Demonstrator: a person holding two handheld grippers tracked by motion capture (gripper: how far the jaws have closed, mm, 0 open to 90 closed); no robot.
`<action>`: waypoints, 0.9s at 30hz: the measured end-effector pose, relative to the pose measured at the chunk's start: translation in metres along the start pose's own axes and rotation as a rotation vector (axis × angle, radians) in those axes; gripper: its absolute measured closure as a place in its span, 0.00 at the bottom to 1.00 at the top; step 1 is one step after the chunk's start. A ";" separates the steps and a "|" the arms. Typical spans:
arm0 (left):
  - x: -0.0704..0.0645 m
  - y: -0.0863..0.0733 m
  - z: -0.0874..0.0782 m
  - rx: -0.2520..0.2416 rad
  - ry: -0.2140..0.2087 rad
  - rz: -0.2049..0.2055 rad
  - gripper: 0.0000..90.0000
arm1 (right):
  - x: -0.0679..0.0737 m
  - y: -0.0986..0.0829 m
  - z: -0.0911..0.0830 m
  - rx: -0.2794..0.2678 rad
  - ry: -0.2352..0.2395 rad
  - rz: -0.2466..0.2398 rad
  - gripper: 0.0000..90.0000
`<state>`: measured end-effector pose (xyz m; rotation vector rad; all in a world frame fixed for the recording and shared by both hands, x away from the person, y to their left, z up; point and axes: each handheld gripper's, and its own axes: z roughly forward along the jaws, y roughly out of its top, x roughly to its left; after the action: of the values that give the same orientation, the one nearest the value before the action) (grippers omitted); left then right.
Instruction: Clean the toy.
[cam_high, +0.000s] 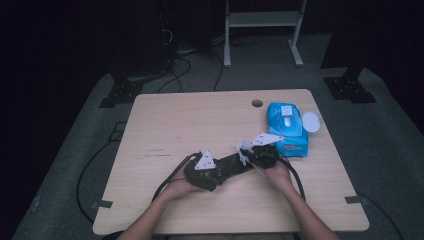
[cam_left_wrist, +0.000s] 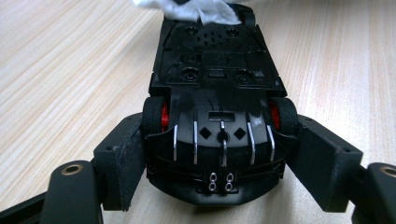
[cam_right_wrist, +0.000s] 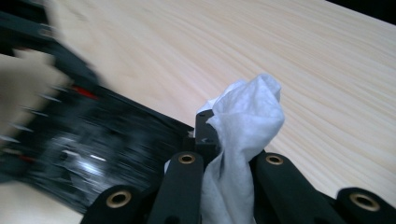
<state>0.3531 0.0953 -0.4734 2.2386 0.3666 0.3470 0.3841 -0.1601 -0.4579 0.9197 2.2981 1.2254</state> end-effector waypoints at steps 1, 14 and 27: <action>0.000 0.000 0.000 -0.006 -0.001 -0.004 0.27 | -0.004 -0.002 -0.001 0.004 -0.005 0.015 0.93; -0.001 0.002 -0.001 -0.011 0.007 0.012 0.27 | 0.018 0.012 0.010 -0.015 0.103 -0.023 0.93; 0.009 -0.002 -0.005 -0.036 -0.027 -0.062 0.27 | 0.002 -0.003 0.004 0.003 0.066 0.029 0.93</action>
<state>0.3589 0.1035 -0.4703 2.1892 0.4115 0.2881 0.3841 -0.1579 -0.4625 0.9295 2.3460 1.2821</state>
